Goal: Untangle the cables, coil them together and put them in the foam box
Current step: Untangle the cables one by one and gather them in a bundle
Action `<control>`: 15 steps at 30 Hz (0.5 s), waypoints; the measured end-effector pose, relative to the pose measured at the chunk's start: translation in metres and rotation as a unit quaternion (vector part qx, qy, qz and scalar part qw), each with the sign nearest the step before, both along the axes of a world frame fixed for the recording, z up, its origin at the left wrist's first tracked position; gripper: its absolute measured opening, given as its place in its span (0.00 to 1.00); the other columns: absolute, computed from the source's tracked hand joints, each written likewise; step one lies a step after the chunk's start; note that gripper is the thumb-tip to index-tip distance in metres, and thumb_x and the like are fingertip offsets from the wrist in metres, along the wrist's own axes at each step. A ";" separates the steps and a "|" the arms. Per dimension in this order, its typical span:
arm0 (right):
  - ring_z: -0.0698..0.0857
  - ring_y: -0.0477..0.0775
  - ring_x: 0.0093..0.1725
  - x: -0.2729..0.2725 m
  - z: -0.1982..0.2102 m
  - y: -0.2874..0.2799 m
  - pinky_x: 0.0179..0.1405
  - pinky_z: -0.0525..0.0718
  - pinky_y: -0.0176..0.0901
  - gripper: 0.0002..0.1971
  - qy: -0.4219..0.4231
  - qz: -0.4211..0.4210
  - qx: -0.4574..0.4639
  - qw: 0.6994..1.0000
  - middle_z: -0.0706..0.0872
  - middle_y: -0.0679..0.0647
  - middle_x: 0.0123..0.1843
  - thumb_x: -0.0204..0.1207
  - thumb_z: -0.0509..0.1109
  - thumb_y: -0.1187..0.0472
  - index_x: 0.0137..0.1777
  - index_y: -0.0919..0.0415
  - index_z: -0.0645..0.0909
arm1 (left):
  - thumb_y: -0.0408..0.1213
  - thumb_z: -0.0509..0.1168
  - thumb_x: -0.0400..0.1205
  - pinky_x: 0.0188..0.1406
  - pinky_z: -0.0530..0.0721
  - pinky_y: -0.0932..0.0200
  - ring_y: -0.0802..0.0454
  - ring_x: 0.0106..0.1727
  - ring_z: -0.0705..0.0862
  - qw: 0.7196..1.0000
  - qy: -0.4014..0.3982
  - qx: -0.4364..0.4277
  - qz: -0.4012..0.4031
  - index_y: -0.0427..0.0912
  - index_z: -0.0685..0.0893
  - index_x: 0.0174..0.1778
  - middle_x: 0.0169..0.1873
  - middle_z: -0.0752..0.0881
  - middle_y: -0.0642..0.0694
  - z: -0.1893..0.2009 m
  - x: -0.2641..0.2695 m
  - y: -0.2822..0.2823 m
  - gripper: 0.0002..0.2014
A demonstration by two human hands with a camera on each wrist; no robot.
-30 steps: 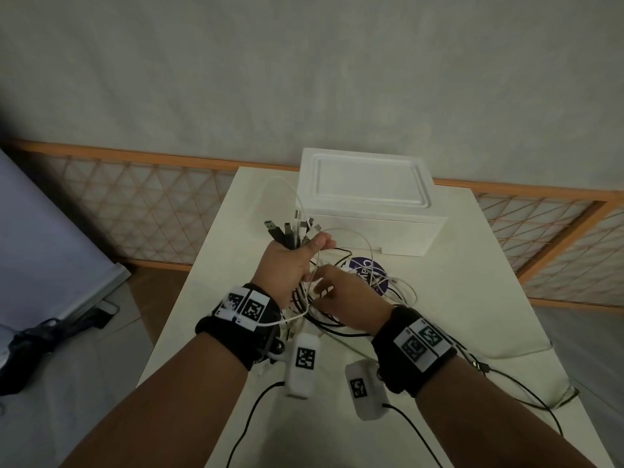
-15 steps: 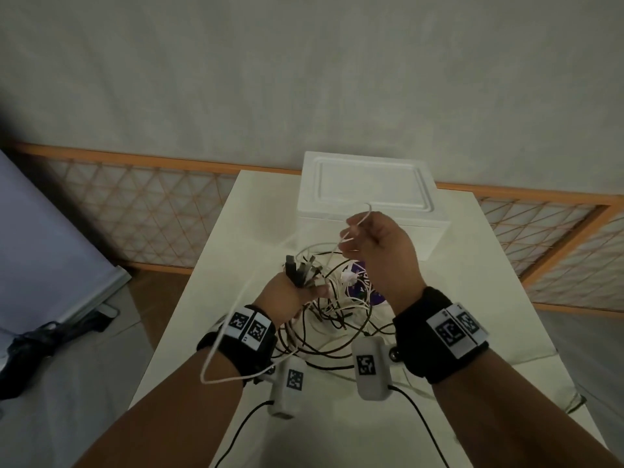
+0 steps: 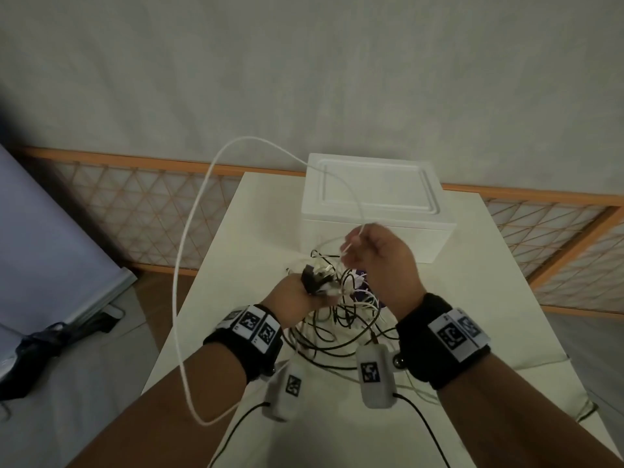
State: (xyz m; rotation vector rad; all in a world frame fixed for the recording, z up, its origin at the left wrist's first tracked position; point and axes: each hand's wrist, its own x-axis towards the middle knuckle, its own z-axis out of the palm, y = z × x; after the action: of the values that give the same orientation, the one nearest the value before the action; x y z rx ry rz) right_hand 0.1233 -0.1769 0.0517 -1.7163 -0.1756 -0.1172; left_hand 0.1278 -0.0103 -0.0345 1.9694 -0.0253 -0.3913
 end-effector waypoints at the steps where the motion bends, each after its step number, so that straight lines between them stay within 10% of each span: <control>1: 0.84 0.54 0.35 0.001 0.007 -0.004 0.39 0.87 0.46 0.14 -0.023 -0.021 0.033 0.999 0.85 0.57 0.37 0.82 0.58 0.74 0.39 0.59 0.77 | 0.47 0.76 0.74 0.51 0.82 0.55 0.50 0.46 0.87 0.998 0.005 0.067 -0.007 0.42 0.88 0.52 0.43 0.89 0.49 -0.007 0.002 0.006 0.16; 5: 0.86 0.50 0.35 0.000 0.022 -0.024 0.35 0.87 0.45 0.13 -0.070 -0.076 0.067 0.992 0.85 0.52 0.38 0.85 0.56 0.69 0.41 0.56 0.76 | 0.48 0.71 0.79 0.46 0.76 0.61 0.48 0.50 0.85 0.990 0.014 0.134 0.039 0.46 0.87 0.58 0.47 0.87 0.47 -0.016 0.006 0.023 0.15; 12: 0.84 0.56 0.30 -0.005 0.051 -0.070 0.32 0.85 0.45 0.09 -0.131 -0.249 0.238 0.930 0.84 0.54 0.34 0.86 0.55 0.60 0.46 0.54 0.73 | 0.50 0.68 0.81 0.27 0.72 0.60 0.46 0.34 0.81 0.978 0.082 0.152 0.119 0.41 0.85 0.37 0.25 0.85 0.47 -0.017 0.003 0.046 0.15; 15: 0.86 0.57 0.33 0.008 0.068 -0.098 0.29 0.85 0.43 0.10 -0.136 -0.226 0.097 0.960 0.86 0.52 0.35 0.84 0.57 0.59 0.42 0.49 0.76 | 0.51 0.73 0.77 0.26 0.73 0.61 0.50 0.29 0.80 0.980 0.079 0.147 0.105 0.37 0.88 0.50 0.27 0.84 0.45 -0.022 -0.003 0.056 0.19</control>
State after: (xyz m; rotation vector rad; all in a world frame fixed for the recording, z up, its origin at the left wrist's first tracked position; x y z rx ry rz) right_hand 0.1317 -0.2746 0.1197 -1.5133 0.0286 -0.6892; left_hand 0.1244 0.0458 -0.0567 2.1979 0.3586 -0.4296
